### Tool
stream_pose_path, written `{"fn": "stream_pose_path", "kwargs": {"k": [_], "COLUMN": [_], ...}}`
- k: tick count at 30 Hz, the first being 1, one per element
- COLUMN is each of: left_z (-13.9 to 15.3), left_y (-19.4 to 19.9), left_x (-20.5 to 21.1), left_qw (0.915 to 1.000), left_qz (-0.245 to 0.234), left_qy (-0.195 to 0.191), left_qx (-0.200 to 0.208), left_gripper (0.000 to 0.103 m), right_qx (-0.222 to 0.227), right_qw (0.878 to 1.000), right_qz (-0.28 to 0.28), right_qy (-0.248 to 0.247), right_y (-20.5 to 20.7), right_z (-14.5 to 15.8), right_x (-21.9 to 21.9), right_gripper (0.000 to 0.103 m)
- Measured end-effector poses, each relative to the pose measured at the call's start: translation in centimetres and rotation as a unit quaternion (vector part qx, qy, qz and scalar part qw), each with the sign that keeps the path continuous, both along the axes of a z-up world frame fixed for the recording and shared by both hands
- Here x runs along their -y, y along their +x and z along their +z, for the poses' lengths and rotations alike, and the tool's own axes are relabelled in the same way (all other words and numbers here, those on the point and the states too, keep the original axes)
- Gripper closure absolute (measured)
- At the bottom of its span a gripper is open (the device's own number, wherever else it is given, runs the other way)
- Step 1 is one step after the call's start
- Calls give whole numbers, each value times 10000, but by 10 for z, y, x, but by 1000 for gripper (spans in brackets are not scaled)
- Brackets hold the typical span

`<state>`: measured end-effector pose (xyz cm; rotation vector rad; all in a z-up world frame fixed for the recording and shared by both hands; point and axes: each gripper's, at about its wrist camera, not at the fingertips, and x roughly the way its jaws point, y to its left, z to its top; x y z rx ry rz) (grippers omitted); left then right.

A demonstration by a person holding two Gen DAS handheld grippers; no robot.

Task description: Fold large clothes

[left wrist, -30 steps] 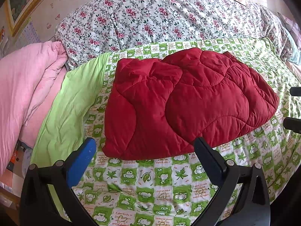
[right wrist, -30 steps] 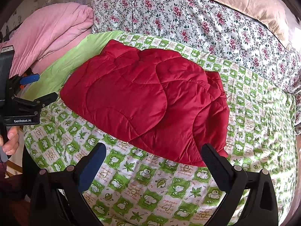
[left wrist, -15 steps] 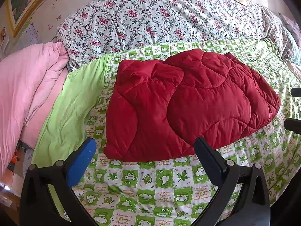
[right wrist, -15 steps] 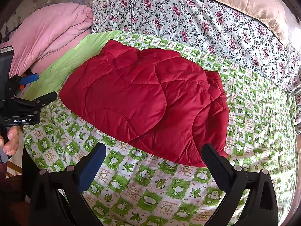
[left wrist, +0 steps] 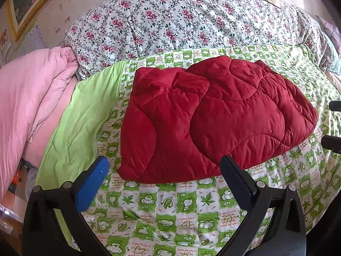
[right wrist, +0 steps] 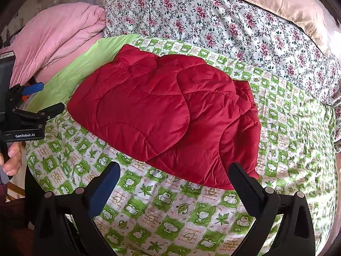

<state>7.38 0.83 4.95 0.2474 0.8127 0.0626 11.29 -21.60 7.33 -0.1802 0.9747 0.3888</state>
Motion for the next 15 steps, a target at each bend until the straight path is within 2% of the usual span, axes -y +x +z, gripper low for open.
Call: {"fn": "stream_pose_path", "kwargs": {"k": [15], "left_z": [-3], "left_y": [4], "left_x": [0], "left_qw": [10000], "left_qz": [3], "left_qy": [-17], "left_qx": [-51], "left_gripper": [0], "right_qx": [-38], "right_qw": [10000], "right_qz": [-39], "right_qy": [8], "right_y": [2], "right_z": [-4], "right_x": [-1], "right_gripper": [1]}}
